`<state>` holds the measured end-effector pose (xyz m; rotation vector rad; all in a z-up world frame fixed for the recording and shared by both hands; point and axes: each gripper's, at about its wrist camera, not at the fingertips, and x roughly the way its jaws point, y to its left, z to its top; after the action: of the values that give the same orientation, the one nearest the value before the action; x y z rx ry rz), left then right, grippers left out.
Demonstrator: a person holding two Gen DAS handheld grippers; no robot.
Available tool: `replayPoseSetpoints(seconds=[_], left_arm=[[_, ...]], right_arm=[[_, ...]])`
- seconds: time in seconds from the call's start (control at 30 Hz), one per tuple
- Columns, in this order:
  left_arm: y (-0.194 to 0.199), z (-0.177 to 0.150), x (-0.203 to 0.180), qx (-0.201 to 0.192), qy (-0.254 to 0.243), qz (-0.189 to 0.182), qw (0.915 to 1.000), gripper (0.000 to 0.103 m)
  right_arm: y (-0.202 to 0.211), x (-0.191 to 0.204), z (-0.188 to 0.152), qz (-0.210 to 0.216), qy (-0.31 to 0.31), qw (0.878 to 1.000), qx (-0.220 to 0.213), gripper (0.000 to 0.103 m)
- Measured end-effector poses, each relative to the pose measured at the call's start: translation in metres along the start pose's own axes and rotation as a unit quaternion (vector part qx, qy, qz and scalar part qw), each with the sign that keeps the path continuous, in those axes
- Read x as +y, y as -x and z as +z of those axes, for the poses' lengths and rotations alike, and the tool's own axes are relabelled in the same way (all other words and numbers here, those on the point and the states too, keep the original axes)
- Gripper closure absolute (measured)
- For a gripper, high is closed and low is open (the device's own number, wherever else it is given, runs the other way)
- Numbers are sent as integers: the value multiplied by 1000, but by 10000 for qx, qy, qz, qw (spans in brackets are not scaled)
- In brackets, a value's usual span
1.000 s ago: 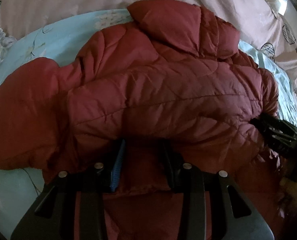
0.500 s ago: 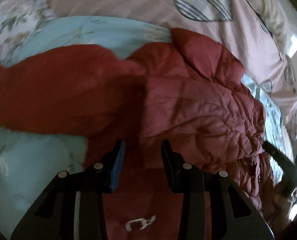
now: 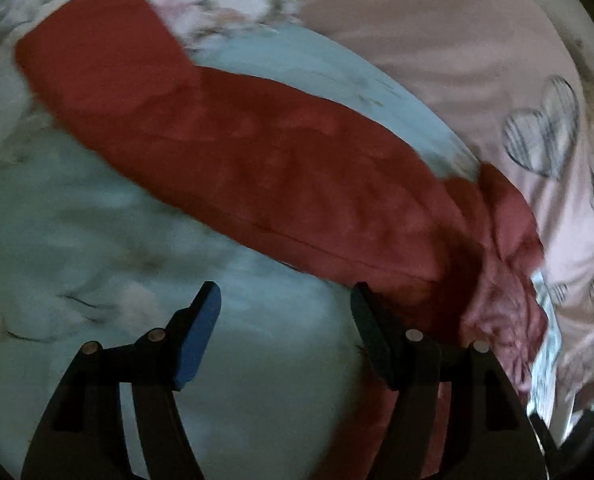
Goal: Fold large clothes
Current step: 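Grasp the other sleeve cuff with the left tool and lift it, then fold the held sleeve across the coat body toward the right tool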
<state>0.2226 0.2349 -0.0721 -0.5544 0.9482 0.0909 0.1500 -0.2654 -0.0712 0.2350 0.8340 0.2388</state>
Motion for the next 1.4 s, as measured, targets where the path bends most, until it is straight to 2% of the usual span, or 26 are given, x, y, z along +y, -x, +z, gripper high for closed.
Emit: replayPoseSetpoints(seconds=[0.17,0.3,0.47,0.57,0.67,0.7,0.77,0.8,0.83,0.87,1.03,1.13,1.4], left_arm=[[0,26,47,-195,589,200,9979,36],[-5,50,71,-351,913,376,9945,36],[-13,80,92,-562,1136,672,9897,36],[-12,92,100,-708,1239,698,9873,36],[-6,102,100,-898,1163,793,9860,37],[-4,104,97,-955,1088,811,9861,39],[-1,106,91,-1012,950,813,9870,62],[1,106,87,-1052,864,813,9873,70],[4,106,84,-1087,784,763,9880,83],[6,106,80,-1104,729,680,9889,89],[28,98,61,-1291,458,455,9895,93],[35,98,36,-1404,265,240,9894,93],[59,70,-35,-1499,-428,-541,9863,94]], right_arm=[[7,4,-5,65,-53,10000,42,38],[15,8,-7,81,-30,10000,18,38],[23,13,-11,122,-12,9999,-9,38],[26,14,-14,112,11,9999,5,38],[28,14,-16,112,-1,9999,27,38],[28,13,-17,103,-10,9999,29,38],[28,12,-18,122,-49,9999,29,38],[28,12,-18,118,-59,9999,27,38],[28,11,-19,108,-73,9999,32,38],[27,11,-19,109,-89,9999,34,38],[28,10,-20,137,-90,9999,18,38],[28,9,-20,138,-96,9999,18,38],[28,4,-22,155,-166,9997,62,38]])
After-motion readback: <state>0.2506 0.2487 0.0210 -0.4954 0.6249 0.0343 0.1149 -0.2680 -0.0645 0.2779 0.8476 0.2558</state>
